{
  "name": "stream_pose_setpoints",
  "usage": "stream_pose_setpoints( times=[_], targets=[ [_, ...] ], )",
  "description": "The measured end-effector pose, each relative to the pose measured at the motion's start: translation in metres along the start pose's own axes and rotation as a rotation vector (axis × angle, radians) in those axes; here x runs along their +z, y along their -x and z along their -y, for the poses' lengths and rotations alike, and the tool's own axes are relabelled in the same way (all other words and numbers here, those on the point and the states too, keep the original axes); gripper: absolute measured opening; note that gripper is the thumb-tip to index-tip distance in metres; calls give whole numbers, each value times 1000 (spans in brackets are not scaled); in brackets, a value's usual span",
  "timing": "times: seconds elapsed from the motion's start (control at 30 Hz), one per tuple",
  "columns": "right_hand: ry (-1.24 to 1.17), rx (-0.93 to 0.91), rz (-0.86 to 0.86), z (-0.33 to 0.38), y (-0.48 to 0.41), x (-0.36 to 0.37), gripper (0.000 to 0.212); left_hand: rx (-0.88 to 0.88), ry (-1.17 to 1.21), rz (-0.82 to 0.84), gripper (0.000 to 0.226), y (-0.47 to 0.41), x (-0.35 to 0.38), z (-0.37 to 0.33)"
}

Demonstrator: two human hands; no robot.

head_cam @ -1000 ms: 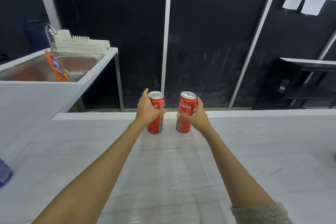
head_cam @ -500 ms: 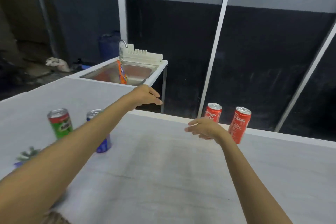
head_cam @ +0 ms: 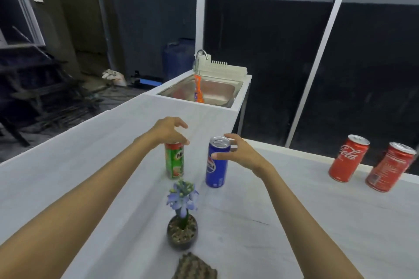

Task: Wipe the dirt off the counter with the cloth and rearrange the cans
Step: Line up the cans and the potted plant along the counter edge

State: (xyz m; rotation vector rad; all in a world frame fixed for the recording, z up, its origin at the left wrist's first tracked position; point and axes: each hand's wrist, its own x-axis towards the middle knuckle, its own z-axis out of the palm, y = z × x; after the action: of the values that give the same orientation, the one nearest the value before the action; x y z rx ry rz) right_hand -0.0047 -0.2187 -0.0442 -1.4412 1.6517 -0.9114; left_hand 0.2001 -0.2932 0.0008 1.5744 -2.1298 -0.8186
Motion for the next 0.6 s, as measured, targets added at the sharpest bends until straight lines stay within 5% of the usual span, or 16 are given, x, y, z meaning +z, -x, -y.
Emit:
stream_pose_setpoints(
  times=[0.3,0.6],
  targets=[
    [-107,-16,-263,-25,-18,38,61,44,257,38,74,-11,34,53],
    [-38,0,-397,-34,-7,13,61,118,340,-48,65,-19,52,27]
  ],
)
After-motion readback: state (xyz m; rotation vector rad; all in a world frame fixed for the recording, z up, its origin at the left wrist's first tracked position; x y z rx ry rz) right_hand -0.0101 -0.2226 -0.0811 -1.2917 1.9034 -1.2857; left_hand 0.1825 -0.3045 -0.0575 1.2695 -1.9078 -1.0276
